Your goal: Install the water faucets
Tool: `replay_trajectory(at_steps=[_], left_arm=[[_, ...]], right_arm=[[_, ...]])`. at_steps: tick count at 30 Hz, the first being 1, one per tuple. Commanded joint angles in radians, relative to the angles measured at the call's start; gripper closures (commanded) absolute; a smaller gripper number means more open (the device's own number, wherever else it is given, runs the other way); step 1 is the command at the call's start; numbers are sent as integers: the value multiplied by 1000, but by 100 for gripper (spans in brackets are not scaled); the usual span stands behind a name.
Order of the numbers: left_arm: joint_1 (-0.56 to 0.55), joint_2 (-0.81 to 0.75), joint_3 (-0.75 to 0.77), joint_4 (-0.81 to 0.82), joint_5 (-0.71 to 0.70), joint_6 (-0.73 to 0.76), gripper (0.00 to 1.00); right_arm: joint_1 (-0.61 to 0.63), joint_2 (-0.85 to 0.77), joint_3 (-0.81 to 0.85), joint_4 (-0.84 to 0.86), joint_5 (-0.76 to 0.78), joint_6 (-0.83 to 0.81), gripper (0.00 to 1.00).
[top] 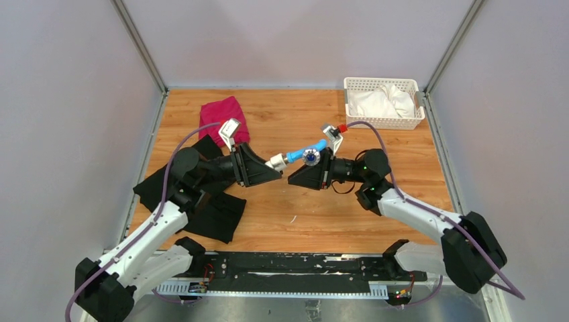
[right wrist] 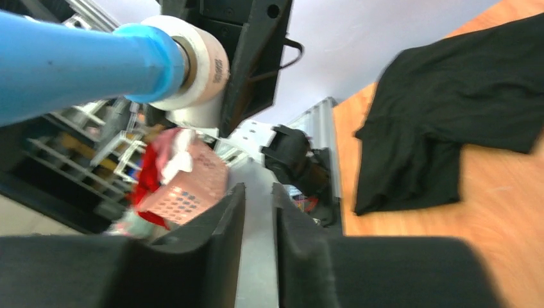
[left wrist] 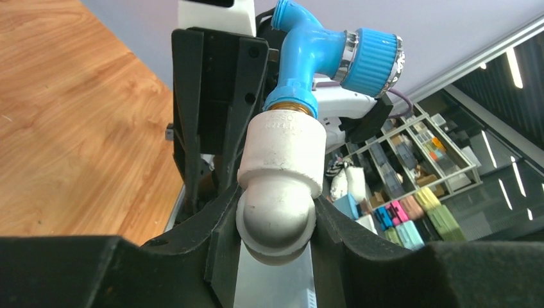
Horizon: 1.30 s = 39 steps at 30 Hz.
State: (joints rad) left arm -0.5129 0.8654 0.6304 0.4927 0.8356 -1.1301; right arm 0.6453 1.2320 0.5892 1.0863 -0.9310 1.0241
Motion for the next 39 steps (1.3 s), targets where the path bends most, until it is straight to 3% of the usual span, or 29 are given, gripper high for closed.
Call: replay_trajectory(at_steps=[1,4,7,11,14,19,25,30,39], left_arm=[[0,22,65,-13,83,9,100],[14,42,74,-29,161,-34,100],[31,58,64,-29,224,-104,100],[43,70,64,-29,287,-147,100],[48,91,63,-29,323,-188,100],[55,145,41,-53,403,-218,100],[64,175,-6,-54,432,-228,100],[63,172,0,-55,429,-230,100],[63,151,-5,-54,434,-245,100]], right_arm=[[-72,-122,-27,-322,3,-219,59],[-154,-230,-39,-495,15,-312,40],[-224,-331,-32,-715,45,-465,32],[-248,-462,6,-949,119,-656,30],[-248,-553,19,-1026,161,-765,30],[-246,-744,-28,-995,177,-864,29],[-245,-910,-21,-1027,186,-1040,16],[-241,-839,35,-1001,96,-1059,13],[-155,-700,80,-863,103,-1072,9]])
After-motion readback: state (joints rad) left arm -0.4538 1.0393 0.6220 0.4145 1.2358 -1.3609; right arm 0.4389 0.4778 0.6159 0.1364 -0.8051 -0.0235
